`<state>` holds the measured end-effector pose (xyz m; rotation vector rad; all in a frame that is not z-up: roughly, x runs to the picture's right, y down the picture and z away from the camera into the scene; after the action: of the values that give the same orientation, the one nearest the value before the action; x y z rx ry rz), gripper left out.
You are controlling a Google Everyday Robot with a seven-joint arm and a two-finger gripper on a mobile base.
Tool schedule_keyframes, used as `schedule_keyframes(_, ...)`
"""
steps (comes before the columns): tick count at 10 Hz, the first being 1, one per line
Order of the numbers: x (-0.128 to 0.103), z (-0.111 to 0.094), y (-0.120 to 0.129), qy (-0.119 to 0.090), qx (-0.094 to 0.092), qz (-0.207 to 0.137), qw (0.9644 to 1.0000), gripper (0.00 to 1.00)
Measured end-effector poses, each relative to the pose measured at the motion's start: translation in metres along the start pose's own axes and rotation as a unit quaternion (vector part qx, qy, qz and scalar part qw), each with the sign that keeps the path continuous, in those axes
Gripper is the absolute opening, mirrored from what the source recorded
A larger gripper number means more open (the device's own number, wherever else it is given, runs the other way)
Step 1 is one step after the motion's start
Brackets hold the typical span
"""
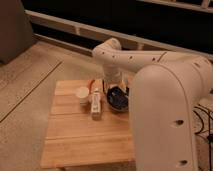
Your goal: Knock the eraser over
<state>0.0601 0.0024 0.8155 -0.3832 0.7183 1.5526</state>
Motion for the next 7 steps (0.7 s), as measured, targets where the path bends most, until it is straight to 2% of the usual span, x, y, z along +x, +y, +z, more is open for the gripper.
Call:
schedule_keyframes(2,-0.018,0.015,0.002,0.007,-0.024,0.001,0.9997,0.65)
schedule_keyframes(3,-0.025,0.028,0.002,0.018,-0.043,0.006,0.9989,0.65)
schedule_keyframes(5,-0.038,0.048,-0.002,0.035,-0.067,0.01,0.9971,0.65)
schedule_keyframes(7,-0.055,0.06,-0.01,0.049,-0.074,0.001,0.996,0.65)
